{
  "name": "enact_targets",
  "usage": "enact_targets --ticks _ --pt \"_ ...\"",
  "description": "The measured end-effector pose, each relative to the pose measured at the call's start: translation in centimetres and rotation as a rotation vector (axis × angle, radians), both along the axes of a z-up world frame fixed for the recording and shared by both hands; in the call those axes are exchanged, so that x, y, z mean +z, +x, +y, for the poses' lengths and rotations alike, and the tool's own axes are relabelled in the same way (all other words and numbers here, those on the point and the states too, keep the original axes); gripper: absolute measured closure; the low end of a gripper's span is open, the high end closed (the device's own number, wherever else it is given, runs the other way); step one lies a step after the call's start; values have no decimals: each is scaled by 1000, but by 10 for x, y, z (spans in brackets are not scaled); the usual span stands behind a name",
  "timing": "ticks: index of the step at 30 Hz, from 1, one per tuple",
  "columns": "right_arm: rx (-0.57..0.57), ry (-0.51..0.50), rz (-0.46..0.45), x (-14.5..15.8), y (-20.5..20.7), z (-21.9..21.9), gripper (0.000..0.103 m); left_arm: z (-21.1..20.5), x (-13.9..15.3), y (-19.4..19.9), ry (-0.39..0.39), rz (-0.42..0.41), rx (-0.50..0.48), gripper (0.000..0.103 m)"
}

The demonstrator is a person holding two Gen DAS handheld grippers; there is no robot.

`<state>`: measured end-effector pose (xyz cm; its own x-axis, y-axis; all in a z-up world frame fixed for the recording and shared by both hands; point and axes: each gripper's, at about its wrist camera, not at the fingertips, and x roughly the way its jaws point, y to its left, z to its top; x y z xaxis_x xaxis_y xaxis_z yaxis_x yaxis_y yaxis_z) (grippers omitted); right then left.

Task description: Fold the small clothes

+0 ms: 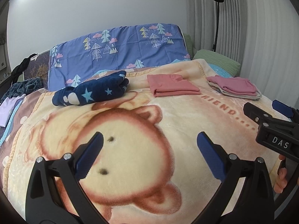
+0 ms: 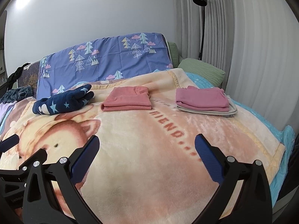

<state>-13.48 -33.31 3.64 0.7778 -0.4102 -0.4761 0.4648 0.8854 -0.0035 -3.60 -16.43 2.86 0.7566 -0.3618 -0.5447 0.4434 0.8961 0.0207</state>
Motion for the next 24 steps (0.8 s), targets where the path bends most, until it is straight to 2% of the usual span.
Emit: enact_targets --ticks 24 --pt "0 0 1 0 1 1 1 2 -4 0 -2 6 0 2"
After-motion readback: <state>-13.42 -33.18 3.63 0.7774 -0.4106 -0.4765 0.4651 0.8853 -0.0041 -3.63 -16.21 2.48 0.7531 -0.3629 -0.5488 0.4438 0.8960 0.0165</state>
